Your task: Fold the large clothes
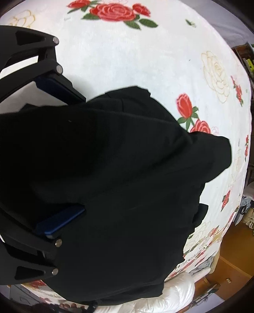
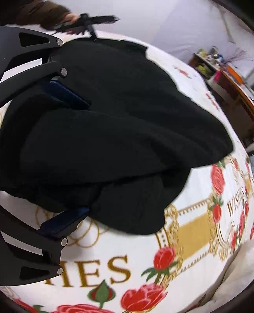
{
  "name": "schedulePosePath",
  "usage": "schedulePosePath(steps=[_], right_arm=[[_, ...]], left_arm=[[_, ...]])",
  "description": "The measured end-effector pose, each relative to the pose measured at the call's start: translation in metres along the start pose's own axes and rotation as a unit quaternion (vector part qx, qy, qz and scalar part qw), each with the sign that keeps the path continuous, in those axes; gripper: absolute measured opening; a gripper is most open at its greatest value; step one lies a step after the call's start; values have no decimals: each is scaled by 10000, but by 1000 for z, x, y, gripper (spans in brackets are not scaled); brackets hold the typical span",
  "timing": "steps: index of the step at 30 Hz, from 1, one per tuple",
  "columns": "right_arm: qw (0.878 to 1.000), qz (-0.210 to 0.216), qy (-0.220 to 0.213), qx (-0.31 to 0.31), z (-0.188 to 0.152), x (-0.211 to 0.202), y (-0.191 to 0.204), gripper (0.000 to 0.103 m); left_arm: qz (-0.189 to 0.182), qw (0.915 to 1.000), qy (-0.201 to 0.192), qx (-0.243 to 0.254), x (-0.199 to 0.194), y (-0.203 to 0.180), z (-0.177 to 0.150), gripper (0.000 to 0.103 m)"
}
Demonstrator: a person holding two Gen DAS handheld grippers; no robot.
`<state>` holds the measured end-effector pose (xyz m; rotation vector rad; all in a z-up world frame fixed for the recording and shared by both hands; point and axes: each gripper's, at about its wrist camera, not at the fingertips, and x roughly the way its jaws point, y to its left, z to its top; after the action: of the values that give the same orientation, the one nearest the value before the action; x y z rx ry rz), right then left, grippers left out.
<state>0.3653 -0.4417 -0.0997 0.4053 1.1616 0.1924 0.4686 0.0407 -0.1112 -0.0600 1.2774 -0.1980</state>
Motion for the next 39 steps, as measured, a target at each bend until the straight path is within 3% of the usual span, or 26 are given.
schedulePosePath(steps=[9, 18, 22, 26, 30, 33, 37, 39], right_arm=[[9996, 228, 190, 22, 6, 26, -2, 103], [9981, 286, 550, 65, 9, 43, 1, 101], [9977, 414, 544, 2, 9, 41, 2, 90], [9970, 600, 489, -57, 7, 35, 1, 71], [9972, 467, 340, -472, 6, 27, 18, 56], [9967, 576, 405, -417, 8, 32, 15, 57], [9979, 421, 406, -269, 9, 42, 12, 80], [9977, 442, 512, -80, 11, 49, 9, 86]], left_arm=[[-101, 9997, 210, -80, 18, 0, 0, 103], [258, 9989, 386, 71, 28, -18, -1, 103], [286, 9988, 384, 97, 30, -22, -2, 103], [272, 9990, 321, 133, 25, -29, -6, 92], [492, 9978, 228, 384, 20, -43, -9, 83], [398, 9983, 256, 340, 22, -41, -10, 84], [330, 9988, 336, 165, 27, -31, -11, 95], [217, 9989, 398, -75, 33, -22, -5, 103]])
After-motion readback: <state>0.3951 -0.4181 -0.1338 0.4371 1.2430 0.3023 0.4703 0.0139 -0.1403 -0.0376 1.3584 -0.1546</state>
